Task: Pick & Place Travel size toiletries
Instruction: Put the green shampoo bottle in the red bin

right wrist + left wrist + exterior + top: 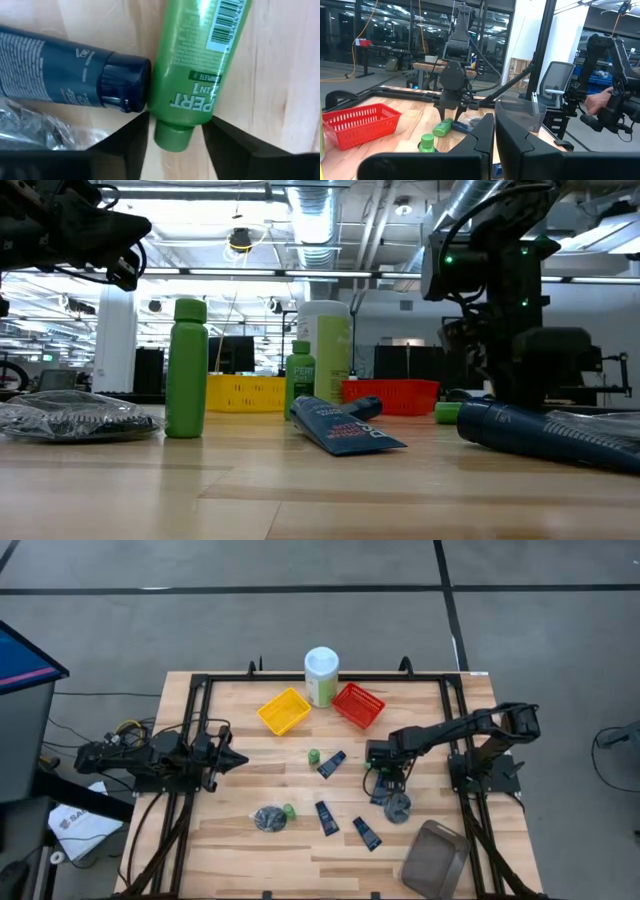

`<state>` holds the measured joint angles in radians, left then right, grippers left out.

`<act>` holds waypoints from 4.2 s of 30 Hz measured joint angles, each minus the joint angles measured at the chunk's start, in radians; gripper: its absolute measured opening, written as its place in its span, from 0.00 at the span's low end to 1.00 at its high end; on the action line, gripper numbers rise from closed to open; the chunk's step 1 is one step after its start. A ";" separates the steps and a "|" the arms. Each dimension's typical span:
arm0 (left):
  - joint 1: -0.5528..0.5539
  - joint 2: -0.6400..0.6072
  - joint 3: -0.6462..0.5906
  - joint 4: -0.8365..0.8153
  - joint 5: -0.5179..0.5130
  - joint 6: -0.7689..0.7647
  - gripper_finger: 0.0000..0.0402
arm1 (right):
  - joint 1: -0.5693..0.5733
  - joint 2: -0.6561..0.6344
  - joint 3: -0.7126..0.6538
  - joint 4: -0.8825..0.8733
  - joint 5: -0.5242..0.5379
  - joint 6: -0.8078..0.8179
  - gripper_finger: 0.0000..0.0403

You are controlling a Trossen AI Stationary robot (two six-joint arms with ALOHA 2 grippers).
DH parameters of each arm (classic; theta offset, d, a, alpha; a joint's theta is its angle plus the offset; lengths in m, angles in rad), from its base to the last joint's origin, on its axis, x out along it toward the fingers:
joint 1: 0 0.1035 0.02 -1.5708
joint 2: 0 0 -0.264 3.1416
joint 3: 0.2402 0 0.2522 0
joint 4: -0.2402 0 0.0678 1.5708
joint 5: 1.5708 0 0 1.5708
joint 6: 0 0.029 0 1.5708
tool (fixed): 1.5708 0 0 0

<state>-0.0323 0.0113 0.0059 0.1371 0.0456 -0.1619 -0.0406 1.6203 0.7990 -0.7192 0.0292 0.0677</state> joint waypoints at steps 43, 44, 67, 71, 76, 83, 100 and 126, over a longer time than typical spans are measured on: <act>0.000 0.000 0.000 0.007 0.000 0.000 0.03 | -0.124 -0.031 0.474 -0.293 0.079 -0.071 0.22; 0.000 0.000 0.000 0.007 0.000 0.000 0.03 | -0.148 -0.031 0.491 -0.293 0.080 -0.076 0.22; 0.000 0.000 0.000 0.007 0.000 0.000 0.03 | -0.477 0.112 0.565 -0.211 0.056 -0.127 0.23; 0.000 0.000 0.000 0.007 0.000 0.000 0.03 | -0.482 0.165 0.565 -0.206 0.060 -0.120 0.23; 0.000 0.000 0.000 0.009 0.000 0.000 0.03 | -0.480 0.210 0.565 -0.192 0.058 -0.094 0.23; 0.000 0.000 0.000 0.014 0.000 0.000 0.03 | -0.481 0.265 0.565 -0.165 0.062 -0.041 0.23; 0.000 0.000 0.000 0.024 0.000 0.000 0.03 | -0.477 0.348 0.566 -0.110 0.058 -0.041 0.25; 0.000 0.000 0.000 0.029 0.000 0.000 0.03 | -0.483 0.341 0.777 -0.282 0.058 -0.065 0.55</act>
<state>-0.0325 0.0113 0.0063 0.1661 0.0456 -0.1619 -0.5233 1.9614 1.5761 -1.0014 0.0875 0.0030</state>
